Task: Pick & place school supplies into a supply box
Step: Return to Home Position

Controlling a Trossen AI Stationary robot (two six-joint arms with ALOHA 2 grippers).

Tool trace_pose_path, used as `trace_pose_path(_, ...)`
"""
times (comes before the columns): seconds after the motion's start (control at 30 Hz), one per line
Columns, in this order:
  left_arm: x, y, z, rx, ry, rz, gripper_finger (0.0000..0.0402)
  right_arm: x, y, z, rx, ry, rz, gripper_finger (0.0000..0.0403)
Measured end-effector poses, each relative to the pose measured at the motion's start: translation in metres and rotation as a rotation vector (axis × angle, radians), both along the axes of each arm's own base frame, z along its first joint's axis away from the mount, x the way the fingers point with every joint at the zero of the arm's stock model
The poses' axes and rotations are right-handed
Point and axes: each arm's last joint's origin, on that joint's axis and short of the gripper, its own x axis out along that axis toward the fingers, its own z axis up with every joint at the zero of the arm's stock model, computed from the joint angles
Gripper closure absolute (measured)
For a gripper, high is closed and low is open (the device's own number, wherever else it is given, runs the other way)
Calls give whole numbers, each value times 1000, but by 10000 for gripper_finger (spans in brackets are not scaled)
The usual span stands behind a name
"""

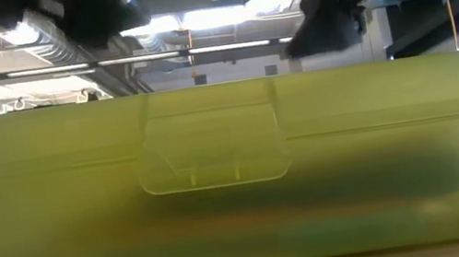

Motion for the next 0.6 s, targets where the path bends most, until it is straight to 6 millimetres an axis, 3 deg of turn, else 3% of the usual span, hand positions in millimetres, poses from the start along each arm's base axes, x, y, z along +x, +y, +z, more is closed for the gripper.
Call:
trace_pose_path(0.2,-29,33,65,-111,-112,154,54,-26,-17,44,-76,-17,-52,10)
trace_pose_path(0.33,-48,46,96,-213,-204,166,54,-37,-23,64,15,-31,-82,10)
trace_pose_path(0.47,-66,64,113,-235,-219,164,54,-41,-39,73,54,-12,-107,10)
trace_pose_path(0.6,-83,91,109,-298,-210,175,54,-44,-58,91,146,-49,-70,10)
